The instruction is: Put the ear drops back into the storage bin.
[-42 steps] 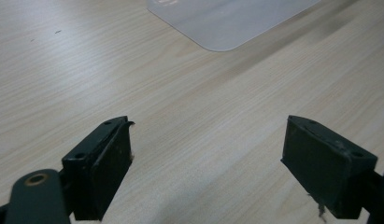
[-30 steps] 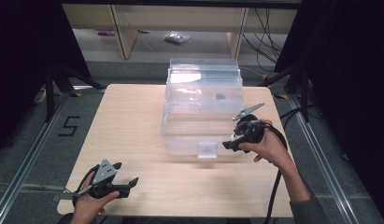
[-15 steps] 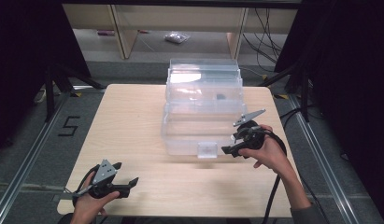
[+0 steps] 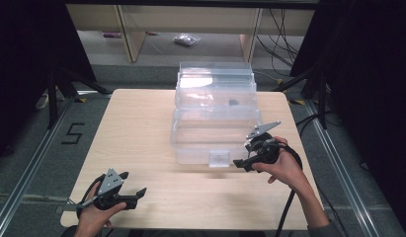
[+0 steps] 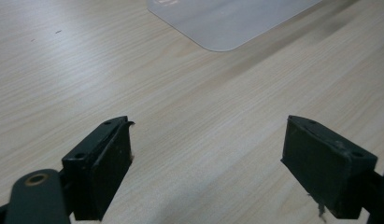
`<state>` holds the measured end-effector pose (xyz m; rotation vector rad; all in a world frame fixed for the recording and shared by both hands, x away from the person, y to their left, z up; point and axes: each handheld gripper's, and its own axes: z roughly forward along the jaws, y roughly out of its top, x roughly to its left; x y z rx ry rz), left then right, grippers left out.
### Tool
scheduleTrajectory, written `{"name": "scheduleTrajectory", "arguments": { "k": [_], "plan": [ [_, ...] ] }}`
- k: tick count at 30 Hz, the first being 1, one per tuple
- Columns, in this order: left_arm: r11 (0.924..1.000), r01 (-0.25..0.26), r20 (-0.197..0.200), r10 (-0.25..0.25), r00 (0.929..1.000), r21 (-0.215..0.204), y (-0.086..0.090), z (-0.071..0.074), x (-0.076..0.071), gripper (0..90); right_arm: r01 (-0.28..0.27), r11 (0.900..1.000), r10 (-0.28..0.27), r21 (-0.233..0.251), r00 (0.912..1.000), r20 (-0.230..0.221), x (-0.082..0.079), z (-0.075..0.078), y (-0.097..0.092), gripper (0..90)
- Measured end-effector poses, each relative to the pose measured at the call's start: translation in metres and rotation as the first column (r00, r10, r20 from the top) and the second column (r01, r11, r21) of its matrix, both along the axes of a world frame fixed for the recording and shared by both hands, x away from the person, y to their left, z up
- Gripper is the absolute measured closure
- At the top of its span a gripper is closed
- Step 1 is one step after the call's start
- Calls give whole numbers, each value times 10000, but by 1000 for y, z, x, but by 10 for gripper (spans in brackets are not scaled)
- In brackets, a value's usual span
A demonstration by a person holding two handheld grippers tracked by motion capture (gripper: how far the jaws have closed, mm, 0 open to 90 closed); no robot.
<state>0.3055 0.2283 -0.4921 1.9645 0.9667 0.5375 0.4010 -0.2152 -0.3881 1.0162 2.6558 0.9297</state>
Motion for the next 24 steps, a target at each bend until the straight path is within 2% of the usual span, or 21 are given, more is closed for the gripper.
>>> {"name": "scheduleTrajectory", "arguments": {
  "k": [1,2,3,4,5,6,8,9,10,11,13,14,15,17,21,24],
  "plan": [
    [10000,-7,4,7,10000,-4,0,0,0,153,0,10000,0,0,10000,0,0,0,0,255],
    [10000,-9,2,9,10000,-2,0,0,0,153,174,9998,-173,114,9998,-79,-1,-1,2,255],
    [10000,-10,3,10,10000,-11,0,0,0,153,406,9992,-406,-4,9991,-104,-3,-1,2,254],
    [10000,-2,4,2,10000,-14,0,0,0,153,158,9999,-158,11,9998,-93,-3,0,1,251],
    [10000,-5,6,5,10000,-9,0,0,0,153,-65,10000,64,67,9997,217,-3,-3,0,249],
    [10000,-10,7,10,10000,-7,0,0,0,153,-230,9997,229,13,9995,214,-4,-3,-1,247],
    [10000,-17,6,17,10000,-14,0,0,0,153,-151,9998,148,92,9993,329,-5,-4,0,246],
    [10000,-14,4,14,10000,0,0,0,0,153,-194,9998,193,75,9997,130,-7,-3,0,244],
    [10000,-13,2,13,10000,0,0,0,0,153,-243,9997,242,29,9992,333,-7,-3,-1,242],
    [10000,-12,4,12,10000,6,0,0,0,153,-177,9996,172,199,9996,231,-9,-4,0,241],
    [10000,-13,7,13,10000,2,0,0,0,153,-335,9994,331,109,9988,372,-11,-4,-1,240],
    [10000,-10,7,10,10000,-3,0,0,0,153,-95,9996,89,262,9996,253,-14,-5,1,239],
    [10000,-11,11,11,10000,-2,0,0,0,153,-149,9996,145,230,9997,174,-14,-4,0,240],
    [10000,-12,6,12,10000,1,0,0,0,153,-285,9994,274,211,9984,493,-15,-6,-1,238],
    [10000,-7,-2,7,10000,16,0,0,0,153,-233,9991,224,346,9994,269,-18,-7,-3,235],
    [10000,-4,-3,4,10000,22,0,0,0,153,-266,9988,243,421,9983,525,-20,-11,-3,234]
  ]
}}
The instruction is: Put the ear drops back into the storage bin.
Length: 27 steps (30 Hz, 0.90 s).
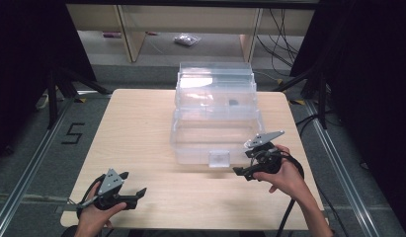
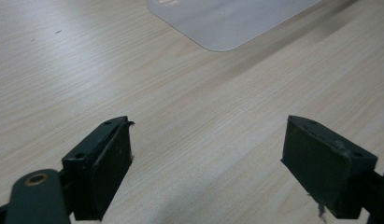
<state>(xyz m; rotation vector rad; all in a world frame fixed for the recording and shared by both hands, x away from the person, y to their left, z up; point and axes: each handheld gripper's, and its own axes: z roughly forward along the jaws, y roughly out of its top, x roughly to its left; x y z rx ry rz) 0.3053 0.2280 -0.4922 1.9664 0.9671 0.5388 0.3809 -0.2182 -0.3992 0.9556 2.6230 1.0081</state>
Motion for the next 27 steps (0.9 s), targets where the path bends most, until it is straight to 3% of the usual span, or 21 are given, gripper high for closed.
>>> {"name": "scheduleTrajectory", "arguments": {
  "k": [1,2,7,8,9,11,12,13,14,16,21,22,27],
  "plan": [
    [10000,0,0,0,10000,0,0,0,0,153,0,10000,0,0,10000,0,0,0,0,234],
    [10000,-28,19,28,10000,-93,-1,0,0,153,18,10000,-19,-41,9996,-275,-2,0,-1,233],
    [9999,-29,18,30,10000,-113,-1,0,0,153,-79,10000,80,47,9998,-186,-4,-3,1,234],
    [9999,-30,14,30,10000,-104,-1,0,0,153,-165,9999,164,37,9998,151,-3,-6,1,234],
    [10000,-22,8,22,10000,-47,0,0,0,153,-130,9999,131,64,9997,-205,-6,-5,1,234],
    [10000,-26,18,26,10000,-86,-1,0,0,153,-162,9999,162,38,9999,-16,-6,-5,1,234],
    [9999,-34,19,34,10000,-113,-1,0,0,153,-100,9999,101,88,9998,-178,-8,-6,3,234],
    [9999,-38,21,38,10000,-114,-1,0,0,153,-96,9999,96,29,9999,41,-8,-9,3,235],
    [9999,-37,24,37,10000,-95,-1,0,0,153,-140,9999,142,76,9995,-276,-9,-7,4,236],
    [9999,-35,22,36,10000,-101,-1,0,0,153,-266,9996,266,18,9996,-35,-8,-8,3,236],
    [9999,-33,18,33,10000,-95,-1,0,0,153,-166,9998,169,114,9994,-318,-13,-8,4,236],
    [10000,-14,6,14,10000,-16,0,0,0,153,-159,9997,162,207,9998,-140,-13,-11,4,236],
    [9999,-35,18,35,10000,-103,-1,0,0,153,-251,9996,252,116,9996,-116,-15,-13,2,235]
  ]
}}
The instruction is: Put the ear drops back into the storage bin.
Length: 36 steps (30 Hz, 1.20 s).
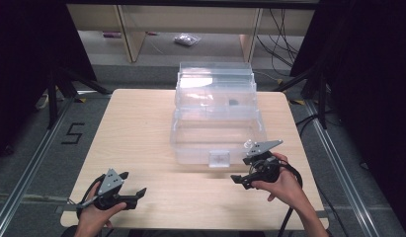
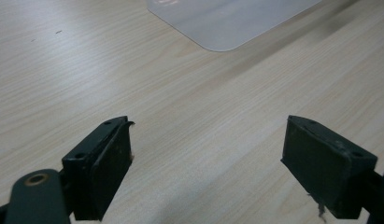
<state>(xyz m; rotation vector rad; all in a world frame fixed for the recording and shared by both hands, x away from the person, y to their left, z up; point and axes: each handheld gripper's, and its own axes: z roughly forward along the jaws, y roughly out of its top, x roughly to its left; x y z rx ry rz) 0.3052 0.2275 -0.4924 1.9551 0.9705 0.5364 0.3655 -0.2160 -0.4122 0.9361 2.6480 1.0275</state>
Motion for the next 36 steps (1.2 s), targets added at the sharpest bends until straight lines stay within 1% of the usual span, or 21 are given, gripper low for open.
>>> {"name": "scheduleTrajectory", "arguments": {
  "k": [2,3,4,5,6,7,10,12,13,15,16,19,22,24,26,27,28,29,33,34,36],
  "plan": [
    [10000,4,-4,-4,10000,7,0,0,0,153,100,9999,-100,-1,9999,-78,-1,-1,0,235],
    [10000,0,1,0,10000,-5,0,0,0,153,32,10000,-32,67,9999,102,-1,-3,0,235],
    [10000,0,1,0,10000,-5,0,0,0,153,32,10000,-32,67,9999,102,-1,-3,0,235],
    [10000,-4,0,4,10000,3,0,0,0,153,109,9999,-108,122,9999,-117,-3,-4,1,235],
    [10000,-1,2,1,10000,9,0,0,0,153,64,9999,-65,81,10000,38,-3,-6,0,235],
    [10000,1,0,-1,10000,30,0,0,0,153,145,9998,-143,159,9999,-82,-3,-6,0,235],
    [10000,3,-2,-3,10000,31,0,0,0,153,76,9999,-76,121,10000,7,-4,-8,-1,235],
    [10000,-24,-4,24,10000,-30,0,0,0,153,48,9998,-48,167,10000,-41,-4,-11,-2,235],
    [10000,-25,-3,25,10000,-33,0,0,0,153,152,9998,-150,114,9997,-206,-6,-12,-2,234],
    [10000,-29,-3,29,10000,-33,0,0,0,153,145,9999,-145,37,9998,-117,-5,-14,-2,234],
    [10000,-28,-4,28,10000,-37,0,0,0,153,210,9996,-207,180,9996,-186,-7,-16,-2,234],
    [10000,-3,9,3,10000,-33,0,0,0,153,101,9997,-95,201,9995,-290,-8,-23,-3,231],
    [10000,46,18,-46,10000,17,0,0,0,153,133,9996,-127,242,9996,-267,-8,-26,-3,230],
    [10000,9,-13,-9,10000,12,0,0,0,153,62,9999,-60,143,9999,-99,-7,-29,-4,229],
    [10000,4,-7,-4,10000,26,-1,0,0,153,285,9993,-277,229,9991,-316,-9,-31,-3,227],
    [10000,19,0,-19,10000,69,0,0,0,153,189,9997,-190,135,9998,14,-8,-34,-4,225],
    [9999,70,18,-70,10000,101,0,1,0,153,189,9997,-190,135,9998,14,-8,-34,-4,225],
    [10000,39,-1,-39,10000,70,0,0,0,153,219,9996,-216,184,9996,-174,-9,-34,-4,225],
    [9999,41,7,-41,10000,125,0,1,0,153,71,9999,-69,140,9999,-144,-9,-37,-4,223],
    [9999,56,13,-56,10000,141,0,1,0,153,150,9998,-147,92,9993,-356,-10,-36,-4,222],
    [9999,60,14,-61,10000,135,0,1,0,153,-24,10000,25,93,9998,-185,-10,-39,-5,221]
  ]
}}
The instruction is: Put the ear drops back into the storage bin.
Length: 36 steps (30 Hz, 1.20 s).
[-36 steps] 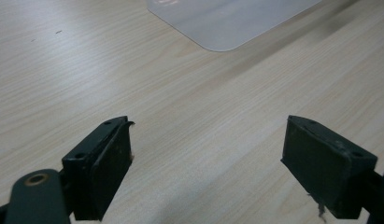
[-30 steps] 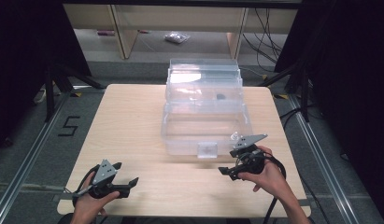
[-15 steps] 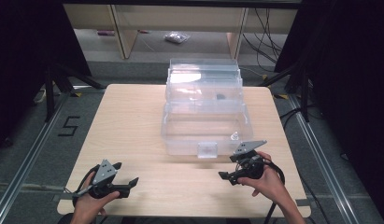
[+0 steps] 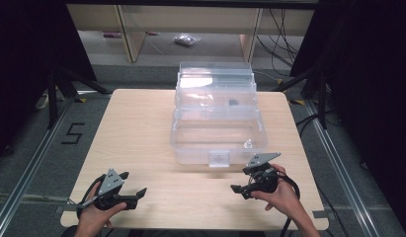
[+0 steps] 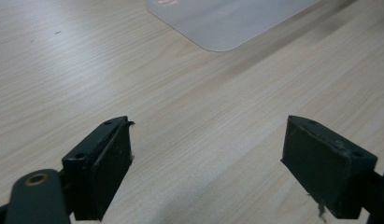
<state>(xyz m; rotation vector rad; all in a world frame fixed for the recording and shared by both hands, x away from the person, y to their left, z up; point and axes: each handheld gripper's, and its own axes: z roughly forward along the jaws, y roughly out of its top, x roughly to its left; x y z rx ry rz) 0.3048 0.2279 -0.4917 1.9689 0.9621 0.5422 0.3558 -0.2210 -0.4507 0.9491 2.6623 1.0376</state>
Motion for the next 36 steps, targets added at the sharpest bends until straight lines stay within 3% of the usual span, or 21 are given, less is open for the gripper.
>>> {"name": "scheduleTrajectory", "arguments": {
  "k": [3,8,13,15,20,23,26,27,29,32,33,35,36],
  "plan": [
    [10000,12,3,-12,10000,20,0,0,0,153,350,9993,-348,164,9993,-126,-3,-3,0,211],
    [10000,19,10,-19,10000,27,0,0,0,153,472,9987,-466,217,9986,-259,-6,-5,-1,208],
    [10000,17,10,-17,10000,29,0,0,0,153,238,9995,-237,186,9997,-60,-9,-7,-5,200],
    [10000,21,4,-21,10000,1,0,0,0,153,493,9984,-493,267,9988,-30,-12,-9,-5,194],
    [10000,11,16,-11,10000,25,0,0,0,153,470,9987,-470,185,9989,5,-15,-12,-8,185],
    [10000,14,11,-14,10000,22,-1,0,0,153,377,9987,-389,339,9986,351,-19,-15,-8,168],
    [10000,18,12,-18,10000,23,-1,0,0,153,414,9988,-420,246,9988,232,-22,-16,-10,165],
    [10000,17,13,-17,10000,28,-1,0,0,153,273,9992,-288,299,9983,503,-21,-17,-11,165],
    [10000,16,11,-16,10000,29,-1,0,0,153,339,9989,-358,330,9976,586,-22,-19,-12,165],
    [10000,1,28,-1,10000,-41,-1,0,0,153,431,9987,-441,258,9982,397,-25,-21,-16,164],
    [10000,-3,22,3,10000,-47,-1,0,0,153,324,9992,-338,238,9975,617,-24,-23,-17,164],
    [10000,1,23,-1,10000,-45,-1,0,0,153,518,9984,-527,227,9979,377,-26,-23,-18,165],
    [10000,2,25,-2,10000,-46,-1,0,0,153,506,9984,-518,246,9975,481,-26,-25,-19,165]
  ]
}}
